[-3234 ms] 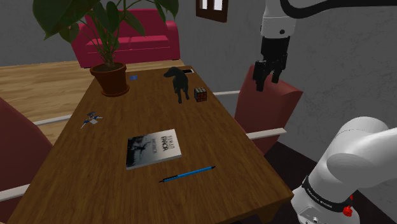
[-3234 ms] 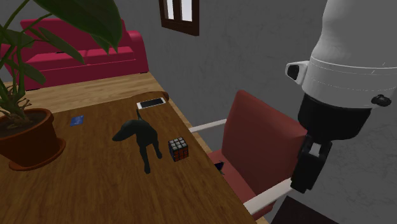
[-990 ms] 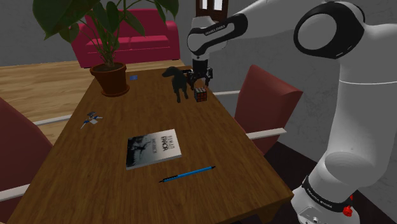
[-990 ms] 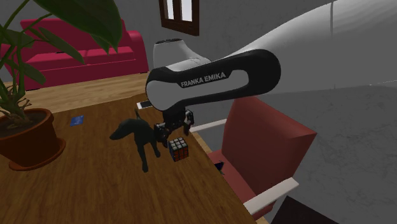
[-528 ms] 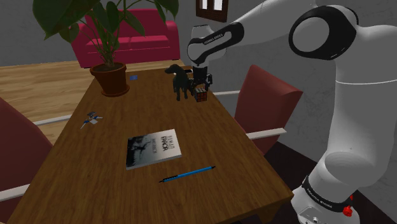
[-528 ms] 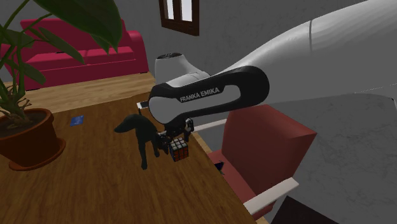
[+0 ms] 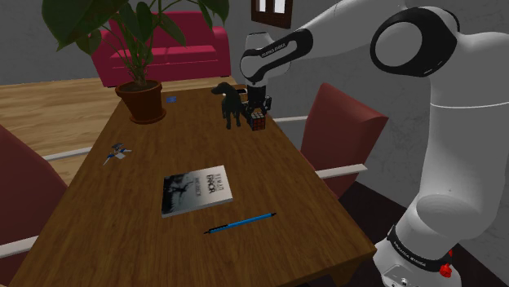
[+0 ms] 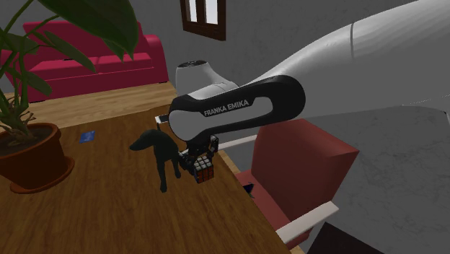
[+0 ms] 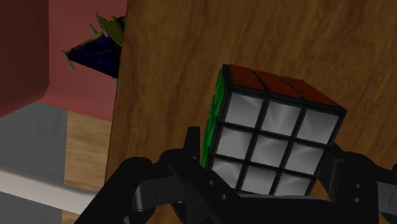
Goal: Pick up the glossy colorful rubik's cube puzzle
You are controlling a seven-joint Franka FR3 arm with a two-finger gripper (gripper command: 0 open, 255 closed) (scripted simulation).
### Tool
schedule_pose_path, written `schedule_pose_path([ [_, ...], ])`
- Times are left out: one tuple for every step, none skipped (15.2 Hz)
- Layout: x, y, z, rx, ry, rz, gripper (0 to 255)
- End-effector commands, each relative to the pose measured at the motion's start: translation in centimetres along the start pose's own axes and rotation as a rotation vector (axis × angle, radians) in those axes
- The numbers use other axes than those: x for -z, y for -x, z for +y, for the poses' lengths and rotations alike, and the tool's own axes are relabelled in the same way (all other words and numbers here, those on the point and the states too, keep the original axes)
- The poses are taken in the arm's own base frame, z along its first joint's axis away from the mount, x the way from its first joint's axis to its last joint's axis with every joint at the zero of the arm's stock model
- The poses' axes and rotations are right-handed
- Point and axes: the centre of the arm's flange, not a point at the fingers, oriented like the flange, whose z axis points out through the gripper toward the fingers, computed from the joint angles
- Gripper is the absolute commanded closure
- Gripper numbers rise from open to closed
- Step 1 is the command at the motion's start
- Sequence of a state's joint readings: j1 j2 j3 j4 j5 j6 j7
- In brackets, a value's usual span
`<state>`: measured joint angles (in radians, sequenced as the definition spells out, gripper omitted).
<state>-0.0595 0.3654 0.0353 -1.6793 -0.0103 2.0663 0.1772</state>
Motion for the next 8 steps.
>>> schedule_pose_path([
  [0.0, 0.0, 0.0, 0.0, 0.0, 0.0, 255],
  [0.0, 0.0, 0.0, 0.0, 0.0, 0.0, 255],
  [0.5, 0.0, 0.0, 0.0, 0.0, 0.0, 255],
  [1.0, 0.0, 0.0, 0.0, 0.0, 0.0, 255],
  [1.6, 0.0, 0.0, 0.0, 0.0, 0.0, 255],
  [2.1, -0.1, 0.0, 0.0, 0.0, 0.0, 255],
  [2.6, -0.1, 0.0, 0.0, 0.0, 0.0, 255],
  [3.1, -0.1, 0.0, 0.0, 0.0, 0.0, 255],
])
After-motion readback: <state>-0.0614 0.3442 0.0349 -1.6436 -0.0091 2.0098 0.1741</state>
